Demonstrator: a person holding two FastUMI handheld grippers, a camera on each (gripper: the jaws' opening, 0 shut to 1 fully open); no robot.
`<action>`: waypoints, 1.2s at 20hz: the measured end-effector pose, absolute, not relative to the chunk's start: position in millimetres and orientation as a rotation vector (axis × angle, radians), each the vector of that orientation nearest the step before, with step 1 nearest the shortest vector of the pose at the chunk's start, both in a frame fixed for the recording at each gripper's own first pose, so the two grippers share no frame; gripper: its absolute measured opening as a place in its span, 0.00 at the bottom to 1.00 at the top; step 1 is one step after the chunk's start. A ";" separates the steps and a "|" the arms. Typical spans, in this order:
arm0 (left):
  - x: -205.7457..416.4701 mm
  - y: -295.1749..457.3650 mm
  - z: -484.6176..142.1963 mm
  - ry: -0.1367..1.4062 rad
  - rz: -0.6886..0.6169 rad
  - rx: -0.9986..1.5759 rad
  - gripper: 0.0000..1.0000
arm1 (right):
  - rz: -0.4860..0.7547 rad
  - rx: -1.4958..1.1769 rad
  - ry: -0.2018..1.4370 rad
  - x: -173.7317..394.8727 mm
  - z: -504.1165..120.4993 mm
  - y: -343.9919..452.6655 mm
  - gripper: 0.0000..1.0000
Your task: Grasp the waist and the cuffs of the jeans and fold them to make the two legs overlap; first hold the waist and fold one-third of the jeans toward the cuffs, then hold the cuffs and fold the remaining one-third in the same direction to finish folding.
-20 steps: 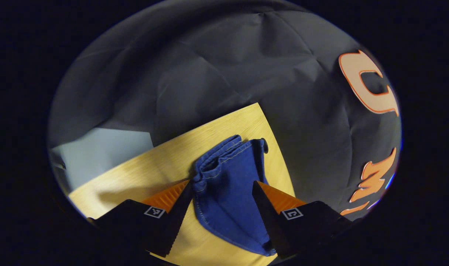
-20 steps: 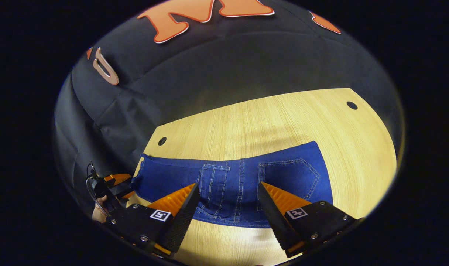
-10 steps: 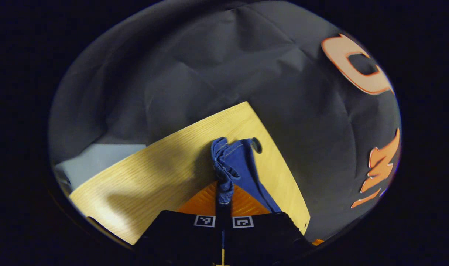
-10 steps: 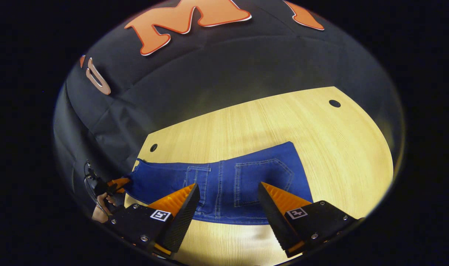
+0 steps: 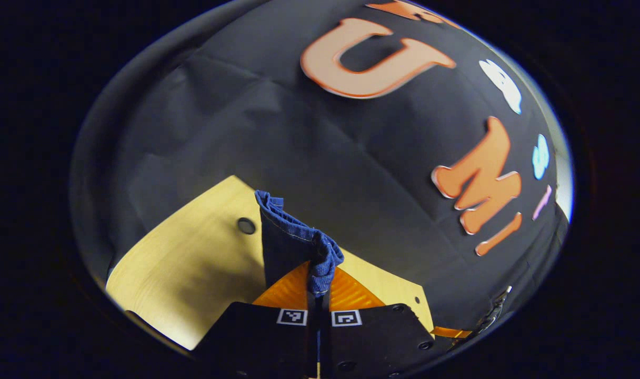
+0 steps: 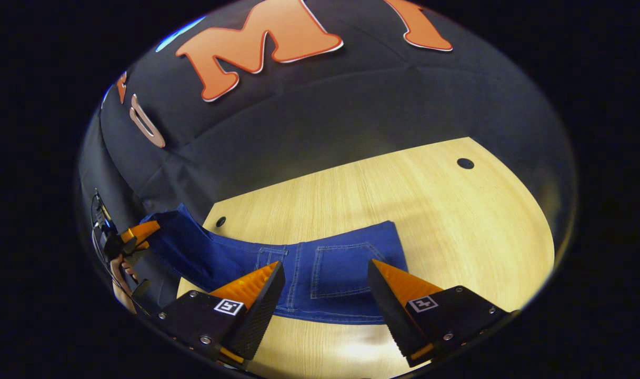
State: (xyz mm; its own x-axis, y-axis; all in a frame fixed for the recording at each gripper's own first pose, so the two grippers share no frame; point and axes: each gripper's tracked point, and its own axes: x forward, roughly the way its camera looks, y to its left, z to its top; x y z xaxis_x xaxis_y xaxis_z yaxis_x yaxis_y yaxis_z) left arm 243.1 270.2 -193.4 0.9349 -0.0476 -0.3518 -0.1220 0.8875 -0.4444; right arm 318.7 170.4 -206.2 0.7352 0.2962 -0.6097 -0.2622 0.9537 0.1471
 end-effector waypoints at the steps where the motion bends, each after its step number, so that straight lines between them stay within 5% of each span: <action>1: 247.7 243.5 -179.8 0.349 0.007 -0.466 0.02 | 0.309 0.067 0.669 320.4 -199.8 161.9 0.98; 7: 261.3 86.1 -146.4 0.372 -0.165 -0.402 0.02 | 0.288 0.097 0.641 326.0 -177.3 82.6 0.98; 14: 272.1 -72.8 -259.7 0.564 -0.259 -0.340 0.02 | 0.242 0.122 0.621 325.0 -154.9 -7.2 0.98; 20: 261.6 -134.6 -394.5 0.781 -0.183 -0.024 0.03 | 0.211 0.089 0.667 315.8 -173.2 -53.5 0.98; 24: 249.9 -129.2 -429.8 0.846 -0.064 0.129 0.02 | 0.222 0.030 0.677 311.2 -179.5 -64.6 0.98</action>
State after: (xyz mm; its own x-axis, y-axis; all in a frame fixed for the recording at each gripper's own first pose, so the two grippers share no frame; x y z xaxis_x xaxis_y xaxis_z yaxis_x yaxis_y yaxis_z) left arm 249.9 -129.2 -429.8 0.6616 -0.0050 -0.7498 0.1079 0.9902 0.0886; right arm 311.2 -64.6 -179.5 0.7566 0.2132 -0.6182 -0.1938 0.9760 0.0995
